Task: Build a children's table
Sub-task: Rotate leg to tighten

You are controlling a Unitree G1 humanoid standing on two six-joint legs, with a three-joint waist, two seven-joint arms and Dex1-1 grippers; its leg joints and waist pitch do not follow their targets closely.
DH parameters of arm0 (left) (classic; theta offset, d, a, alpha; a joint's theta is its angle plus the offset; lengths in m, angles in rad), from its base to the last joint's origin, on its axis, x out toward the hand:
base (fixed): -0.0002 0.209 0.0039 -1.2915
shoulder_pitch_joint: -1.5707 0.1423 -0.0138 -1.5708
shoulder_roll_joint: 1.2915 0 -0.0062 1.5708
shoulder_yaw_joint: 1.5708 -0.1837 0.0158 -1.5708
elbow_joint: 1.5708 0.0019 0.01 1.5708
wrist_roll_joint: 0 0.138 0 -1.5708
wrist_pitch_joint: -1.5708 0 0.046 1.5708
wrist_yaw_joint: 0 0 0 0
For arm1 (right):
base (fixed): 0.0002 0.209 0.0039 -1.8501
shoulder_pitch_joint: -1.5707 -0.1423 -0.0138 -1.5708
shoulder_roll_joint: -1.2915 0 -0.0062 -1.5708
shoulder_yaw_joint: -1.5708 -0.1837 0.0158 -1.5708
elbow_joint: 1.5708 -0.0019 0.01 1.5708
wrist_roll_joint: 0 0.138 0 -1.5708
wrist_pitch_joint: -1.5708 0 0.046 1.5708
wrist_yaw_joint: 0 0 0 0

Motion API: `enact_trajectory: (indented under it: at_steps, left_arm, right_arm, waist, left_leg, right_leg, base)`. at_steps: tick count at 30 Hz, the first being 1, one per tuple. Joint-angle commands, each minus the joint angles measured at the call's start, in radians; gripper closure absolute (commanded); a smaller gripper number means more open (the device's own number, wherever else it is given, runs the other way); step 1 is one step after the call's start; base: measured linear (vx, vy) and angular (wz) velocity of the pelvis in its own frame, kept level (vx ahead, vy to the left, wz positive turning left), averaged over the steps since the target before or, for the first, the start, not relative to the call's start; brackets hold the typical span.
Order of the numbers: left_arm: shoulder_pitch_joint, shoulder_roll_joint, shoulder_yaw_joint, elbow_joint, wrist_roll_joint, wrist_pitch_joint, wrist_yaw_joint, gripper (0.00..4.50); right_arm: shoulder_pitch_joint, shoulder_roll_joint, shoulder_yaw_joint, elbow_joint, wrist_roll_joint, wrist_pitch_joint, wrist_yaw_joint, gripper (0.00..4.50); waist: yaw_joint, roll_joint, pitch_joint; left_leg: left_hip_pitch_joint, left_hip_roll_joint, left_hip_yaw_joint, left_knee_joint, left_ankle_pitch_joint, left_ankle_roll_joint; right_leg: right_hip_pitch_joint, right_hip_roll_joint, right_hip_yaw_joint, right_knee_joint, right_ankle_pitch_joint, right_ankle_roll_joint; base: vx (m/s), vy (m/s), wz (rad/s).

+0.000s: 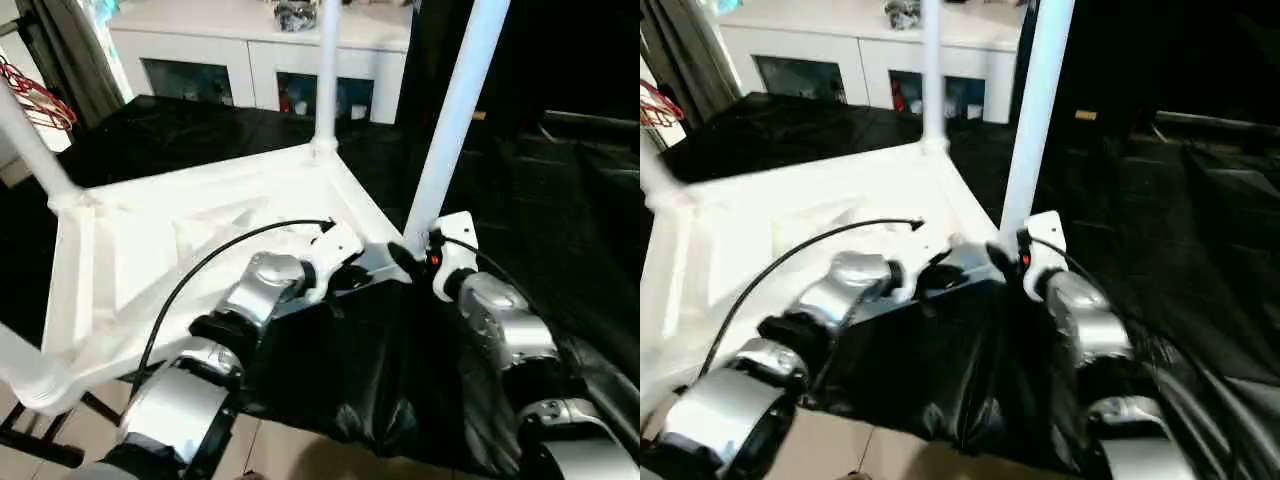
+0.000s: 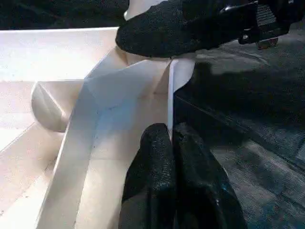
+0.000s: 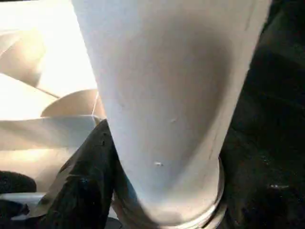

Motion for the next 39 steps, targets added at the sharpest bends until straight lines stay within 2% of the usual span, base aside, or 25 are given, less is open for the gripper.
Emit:
enact_trajectory:
  at_steps: [1,3,4,5,6,9,12,13,15,18,22,25,28,30,33,39]
  left_arm:
    - [-0.021,-0.065,-0.017,-0.022,-0.001,-0.015,0.005,4.5]
    - [-0.021,-0.064,-0.019,-0.019,-0.001,-0.018,0.001,4.5]
    - [-0.017,-0.054,-0.022,-0.021,-0.002,-0.025,-0.018,4.5]
    - [-0.014,-0.048,-0.024,-0.023,-0.003,-0.029,-0.03,4.5]
    - [-0.012,-0.043,-0.025,-0.025,-0.003,-0.031,-0.039,4.5]
    - [0.005,-0.014,-0.037,-0.05,-0.015,-0.058,-0.122,4.5]
    - [0.022,0.018,-0.045,-0.076,-0.026,-0.073,-0.215,4.5]
    - [0.028,0.031,-0.047,-0.084,-0.03,-0.08,-0.246,4.5]
    - [0.032,0.045,-0.048,-0.09,-0.034,-0.086,-0.276,4.5]
    - [0.034,0.089,-0.047,-0.1,-0.044,-0.106,-0.355,4.5]
    - [0.034,0.12,-0.048,-0.106,-0.045,-0.109,-0.405,4.5]
    - [0.033,0.143,-0.047,-0.112,-0.051,-0.107,-0.442,4.5]
    - [0.032,0.153,-0.046,-0.113,-0.055,-0.108,-0.46,4.5]
    - [0.033,0.161,-0.045,-0.113,-0.058,-0.108,-0.479,4.5]
    - [0.034,0.164,-0.044,-0.114,-0.058,-0.108,-0.491,4.5]
    - [0.042,0.168,-0.047,-0.126,-0.062,-0.101,-0.516,4.5]
  right_arm:
    - [0.013,0.077,0.064,0.033,0.011,0.027,0.08,1.17]
    - [0.011,0.079,0.062,0.031,0.017,0.027,0.086,1.14]
    - [0.013,0.069,0.071,0.017,0.018,0.029,0.108,1.05]
    - [0.016,0.061,0.076,0.007,0.018,0.027,0.12,0.76]
    - [0.017,0.055,0.081,0.002,0.014,0.023,0.126,0.76]
    - [0.025,0.012,0.103,-0.016,-0.007,-0.018,0.175,0.65]
    - [0.031,-0.029,0.105,-0.031,-0.012,-0.046,0.254,0.65]
    - [0.035,-0.046,0.107,-0.038,-0.008,-0.053,0.291,0.65]
    - [0.041,-0.065,0.112,-0.049,-0.004,-0.058,0.333,0.65]
    - [0.077,-0.134,0.15,-0.112,0.017,-0.051,0.501,0.65]
    - [0.11,-0.183,0.188,-0.164,0.038,-0.025,0.632,0.65]
    - [0.134,-0.217,0.212,-0.202,0.055,-0.001,0.72,0.65]
    - [0.14,-0.226,0.213,-0.216,0.063,0.014,0.753,0.65]
    - [0.142,-0.226,0.211,-0.226,0.074,0.04,0.773,0.99]
    - [0.143,-0.228,0.214,-0.231,0.078,0.052,0.783,1.02]
    - [0.151,-0.235,0.223,-0.252,0.085,0.076,0.805,1.56]
  waist:
    - [0.0,-0.016,-0.057]
    - [0.001,-0.015,-0.056]
    - [0.001,-0.013,-0.053]
    - [0.0,-0.013,-0.053]
    - [0.0,-0.013,-0.053]
    - [0.0,-0.013,-0.056]
    - [0.002,-0.014,-0.06]
    - [0.004,-0.013,-0.06]
    - [0.009,-0.013,-0.06]
    - [0.02,-0.013,-0.061]
    - [0.022,-0.012,-0.056]
    - [0.028,-0.014,-0.057]
    - [0.03,-0.013,-0.057]
    - [0.031,-0.014,-0.057]
    - [0.032,-0.013,-0.059]
    - [0.034,-0.013,-0.059]
  left_leg:
    - [0.011,0.072,-0.037,-0.068,-0.158,0.074]
    - [0.009,0.074,-0.038,-0.069,-0.155,0.08]
    - [0.011,0.074,-0.038,-0.072,-0.175,0.075]
    - [0.014,0.075,-0.039,-0.073,-0.193,0.066]
    - [0.013,0.075,-0.039,-0.073,-0.199,0.063]
    - [0.013,0.077,-0.04,-0.074,-0.191,0.059]
    - [0.005,0.076,-0.038,-0.068,-0.144,0.085]
    - [0.005,0.077,-0.036,-0.065,-0.129,0.096]
    - [0.005,0.078,-0.033,-0.063,-0.122,0.109]
    - [0.005,0.08,-0.033,-0.061,-0.12,0.124]
    - [0.009,0.083,-0.034,-0.066,-0.171,0.1]
    - [0.009,0.085,-0.036,-0.067,-0.159,0.099]
    - [0.009,0.084,-0.035,-0.067,-0.159,0.095]
    - [0.008,0.083,-0.036,-0.067,-0.15,0.094]
    - [0.009,0.084,-0.036,-0.065,-0.14,0.092]
    - [0.009,0.084,-0.035,-0.064,-0.136,0.094]
  right_leg:
    - [0.038,-0.109,0.059,-0.077,-0.171,-0.224]
    - [0.038,-0.109,0.056,-0.078,-0.177,-0.226]
    - [0.038,-0.109,0.056,-0.083,-0.212,-0.221]
    - [0.036,-0.109,0.056,-0.085,-0.241,-0.216]
    - [0.037,-0.109,0.056,-0.086,-0.25,-0.214]
    - [0.037,-0.108,0.056,-0.081,-0.223,-0.215]
    - [0.044,-0.11,0.056,-0.07,-0.135,-0.234]
    - [0.043,-0.109,0.055,-0.067,-0.108,-0.243]
    - [0.043,-0.107,0.054,-0.065,-0.094,-0.253]
    - [0.043,-0.106,0.052,-0.063,-0.084,-0.251]
    - [0.039,-0.107,0.052,-0.072,-0.168,-0.242]
    - [0.041,-0.108,0.053,-0.071,-0.172,-0.233]
    - [0.038,-0.109,0.053,-0.071,-0.175,-0.239]
    - [0.04,-0.109,0.053,-0.07,-0.173,-0.239]
    - [0.039,-0.108,0.052,-0.068,-0.159,-0.241]
    - [0.039,-0.109,0.052,-0.067,-0.148,-0.245]
  base:
    - [0.0,0.0,0.0]
    - [0.0,0.0,0.0]
    - [0.0,0.0,0.0]
    - [0.0,0.0,0.0]
    - [0.0,0.0,0.0]
    - [0.0,0.0,0.0]
    - [0.0,0.0,0.0]
    - [0.0,0.0,0.0]
    - [0.0,0.0,0.0]
    - [0.0,0.0,0.0]
    - [0.0,0.0,0.0]
    - [0.0,0.0,0.0]
    - [0.0,0.0,0.0]
    - [0.0,0.0,0.0]
    - [0.0,0.0,0.0]
    - [0.0,0.0,0.0]
